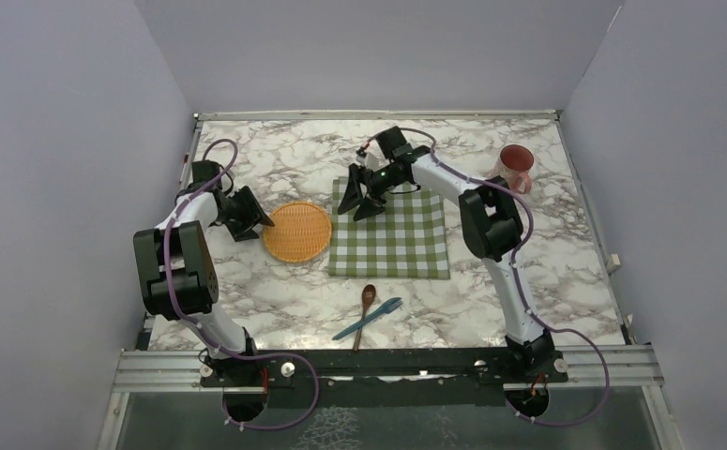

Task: Set the dinner table for one person
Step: Pick up the plate at the center of the board.

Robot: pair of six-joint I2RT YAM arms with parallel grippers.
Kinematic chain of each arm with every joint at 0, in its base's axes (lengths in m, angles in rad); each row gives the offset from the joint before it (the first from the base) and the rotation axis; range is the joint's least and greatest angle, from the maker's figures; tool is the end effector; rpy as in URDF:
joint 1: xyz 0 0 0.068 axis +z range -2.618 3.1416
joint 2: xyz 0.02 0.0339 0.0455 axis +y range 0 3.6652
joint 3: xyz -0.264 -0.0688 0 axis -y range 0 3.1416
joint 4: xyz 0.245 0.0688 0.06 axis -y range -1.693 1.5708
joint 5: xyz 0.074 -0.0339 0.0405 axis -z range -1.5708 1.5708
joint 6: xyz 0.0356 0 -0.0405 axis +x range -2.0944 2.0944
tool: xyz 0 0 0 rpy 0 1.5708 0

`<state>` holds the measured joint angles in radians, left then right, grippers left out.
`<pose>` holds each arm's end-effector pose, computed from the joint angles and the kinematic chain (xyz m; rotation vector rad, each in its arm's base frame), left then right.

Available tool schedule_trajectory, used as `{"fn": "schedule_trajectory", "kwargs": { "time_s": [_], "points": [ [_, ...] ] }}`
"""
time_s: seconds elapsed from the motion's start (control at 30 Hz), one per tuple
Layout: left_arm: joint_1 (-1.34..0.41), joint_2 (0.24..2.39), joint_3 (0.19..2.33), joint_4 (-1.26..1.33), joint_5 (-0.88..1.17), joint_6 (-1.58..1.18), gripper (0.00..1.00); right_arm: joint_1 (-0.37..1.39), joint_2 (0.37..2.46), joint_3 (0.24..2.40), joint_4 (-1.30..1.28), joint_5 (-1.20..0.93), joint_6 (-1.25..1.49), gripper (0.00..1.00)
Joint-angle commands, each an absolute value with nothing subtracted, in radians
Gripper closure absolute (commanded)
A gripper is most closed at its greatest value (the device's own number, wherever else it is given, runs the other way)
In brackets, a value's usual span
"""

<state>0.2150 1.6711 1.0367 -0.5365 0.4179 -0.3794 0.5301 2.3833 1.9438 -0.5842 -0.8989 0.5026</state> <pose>0.3165 0.0543 0.1812 -0.6832 2.6289 -0.6187 0.4250 0.2814 0.1630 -0.4049 2.7103 1.5154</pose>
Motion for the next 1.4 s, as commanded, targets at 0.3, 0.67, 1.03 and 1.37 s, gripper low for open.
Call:
{"fn": "schedule_trajectory", "kwargs": {
  "time_s": [0.3,0.67,1.03,1.37],
  "points": [
    [0.225,1.706,1.039,-0.461,0.467,-0.385,0.45,0.606,2.495,2.050,-0.658,-0.924,0.475,0.32],
    [0.225,1.722,1.031,-0.448,0.508,-0.393,0.47,0.649,2.531,2.106,-0.649,-0.923,0.497,0.33],
    [0.225,1.733,0.990,-0.412,0.529,-0.409,0.47,0.671,2.539,2.112,-0.616,-0.907,0.525,0.33],
    [0.225,1.734,0.957,-0.387,0.537,-0.410,0.49,0.677,2.543,2.132,-0.585,-0.852,0.551,0.38]
  ]
}}
